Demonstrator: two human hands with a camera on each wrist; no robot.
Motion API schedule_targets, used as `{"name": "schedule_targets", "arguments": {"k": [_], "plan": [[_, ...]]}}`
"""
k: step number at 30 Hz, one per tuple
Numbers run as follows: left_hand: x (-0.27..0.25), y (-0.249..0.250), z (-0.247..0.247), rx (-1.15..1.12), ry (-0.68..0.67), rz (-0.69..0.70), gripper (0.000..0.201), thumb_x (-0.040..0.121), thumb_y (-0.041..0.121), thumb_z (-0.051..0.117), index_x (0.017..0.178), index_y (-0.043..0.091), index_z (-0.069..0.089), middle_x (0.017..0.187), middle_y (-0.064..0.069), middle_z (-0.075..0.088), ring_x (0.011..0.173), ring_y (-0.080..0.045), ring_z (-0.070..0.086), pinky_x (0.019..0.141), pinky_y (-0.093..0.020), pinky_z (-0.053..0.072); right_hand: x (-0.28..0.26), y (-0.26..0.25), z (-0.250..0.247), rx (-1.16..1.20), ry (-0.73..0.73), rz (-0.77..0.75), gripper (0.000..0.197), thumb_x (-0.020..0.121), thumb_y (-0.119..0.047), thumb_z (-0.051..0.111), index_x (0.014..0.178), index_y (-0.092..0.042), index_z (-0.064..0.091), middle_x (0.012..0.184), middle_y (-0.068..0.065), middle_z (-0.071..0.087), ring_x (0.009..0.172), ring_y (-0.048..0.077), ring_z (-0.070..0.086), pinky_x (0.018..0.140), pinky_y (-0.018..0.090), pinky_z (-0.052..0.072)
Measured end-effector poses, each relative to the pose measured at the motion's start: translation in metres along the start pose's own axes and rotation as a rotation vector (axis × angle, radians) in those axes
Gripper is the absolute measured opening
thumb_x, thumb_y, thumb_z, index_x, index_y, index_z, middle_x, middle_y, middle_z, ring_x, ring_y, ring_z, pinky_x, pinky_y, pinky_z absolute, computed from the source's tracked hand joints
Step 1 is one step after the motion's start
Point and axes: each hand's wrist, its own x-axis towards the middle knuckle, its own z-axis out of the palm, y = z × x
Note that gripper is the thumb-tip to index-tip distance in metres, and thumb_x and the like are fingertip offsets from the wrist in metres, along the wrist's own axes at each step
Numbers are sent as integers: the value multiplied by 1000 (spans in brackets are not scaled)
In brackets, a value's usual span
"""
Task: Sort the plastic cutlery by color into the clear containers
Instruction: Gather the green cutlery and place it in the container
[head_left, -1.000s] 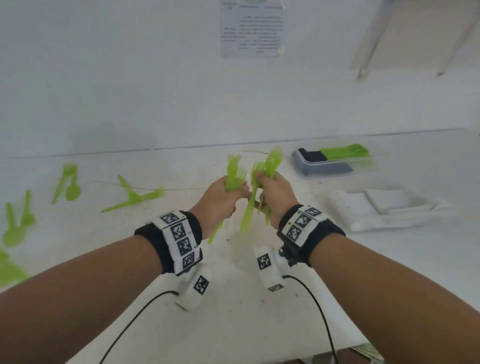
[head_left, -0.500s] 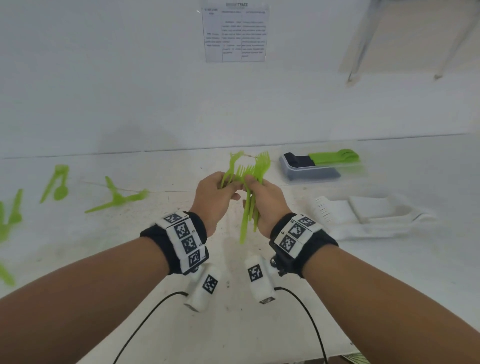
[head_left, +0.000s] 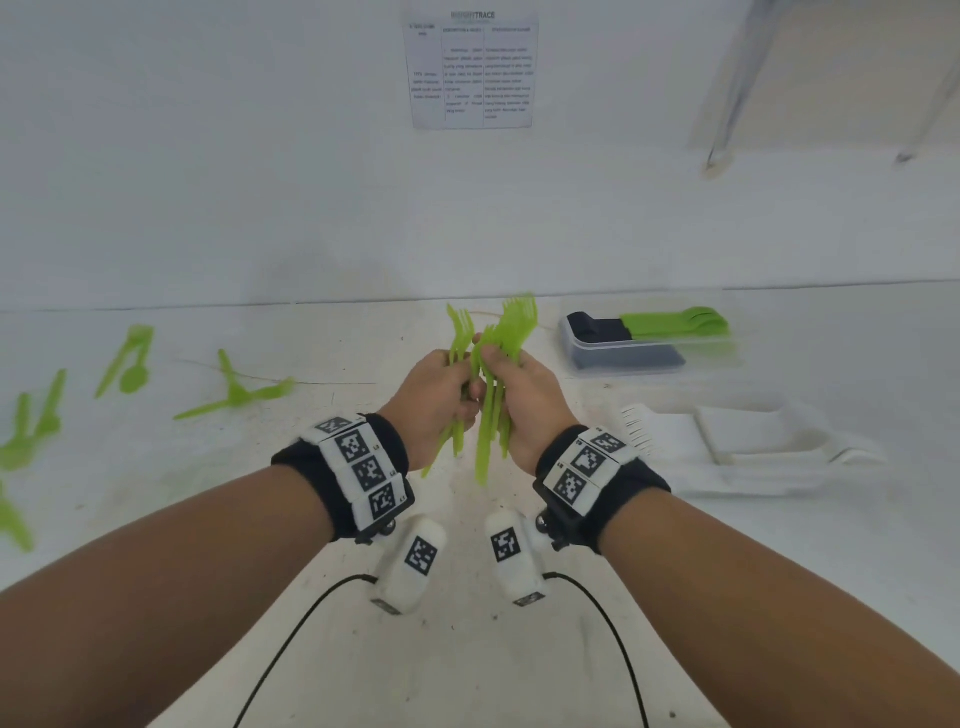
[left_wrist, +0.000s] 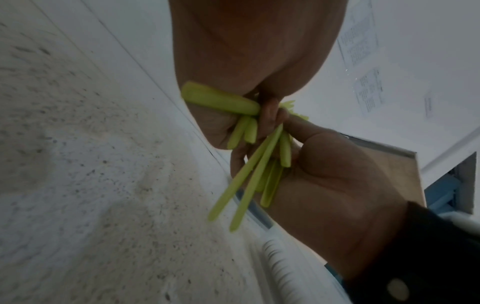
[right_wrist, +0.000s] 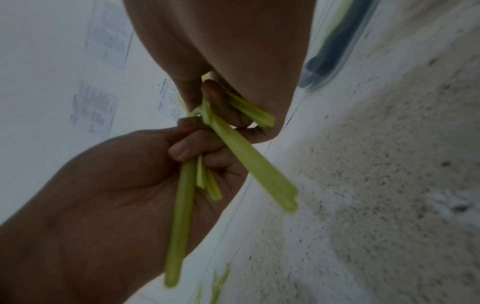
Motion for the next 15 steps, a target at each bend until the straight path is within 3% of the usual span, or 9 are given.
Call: {"name": "schedule_targets", "arguments": {"k": [2, 4, 5, 7, 10, 13, 15], "plan": [[3, 0, -2, 79, 16, 9, 12, 105, 11, 44, 96, 11, 52, 71, -5, 55, 52, -15, 43, 54, -28, 36, 2, 1, 1, -61, 32, -47, 10, 103, -22, 59, 100, -15, 67, 82, 6, 64, 57, 16, 56, 57, 32, 51], [7, -2, -7, 159, 82, 19, 13, 106, 19, 47, 103, 10, 56, 80, -6, 64, 63, -18, 60, 60, -27, 45, 10, 2, -2, -130, 124, -88, 10, 103, -27, 59, 99, -20, 65, 89, 1, 65, 73, 17, 59, 69, 35, 55], [7, -4, -11, 180, 125, 22, 14, 106, 21, 48, 105, 10, 58, 82, -6, 67, 65, -18, 63, 60, -25, 46, 14, 1, -6, -151, 188, -102, 10, 102, -30, 59, 99, -23, 66, 91, -2, 65, 79, 17, 59, 75, 37, 53], [5, -7, -19, 206, 158, 51, 16, 105, 21, 54, 107, 8, 64, 81, -6, 70, 62, -16, 64, 58, -24, 43, 21, -2, -14, -171, 273, -106, 11, 102, -33, 58, 98, -27, 67, 91, -4, 63, 80, 17, 55, 74, 36, 48], [3, -14, -24, 257, 108, 101, 20, 100, 21, 66, 106, 3, 71, 80, -8, 75, 58, -15, 62, 59, -25, 43, 19, -2, -17, -196, 170, -38, 14, 101, -34, 60, 98, -24, 70, 88, 0, 64, 79, 20, 54, 69, 35, 47], [2, -18, -22, 301, 62, 134, 24, 100, 18, 65, 99, -5, 73, 81, -8, 76, 56, -13, 59, 60, -25, 43, 16, 7, -8, -160, 66, 14, 17, 100, -29, 63, 96, -14, 69, 89, 11, 69, 81, 29, 63, 81, 52, 57], [1, -20, -24, 343, 30, 149, 25, 101, 20, 63, 99, -3, 74, 86, -8, 77, 62, -12, 62, 65, -24, 47, 18, 9, -4, -141, 71, 52, 17, 101, -28, 63, 98, -12, 67, 89, 13, 69, 81, 31, 65, 85, 56, 58]]}}
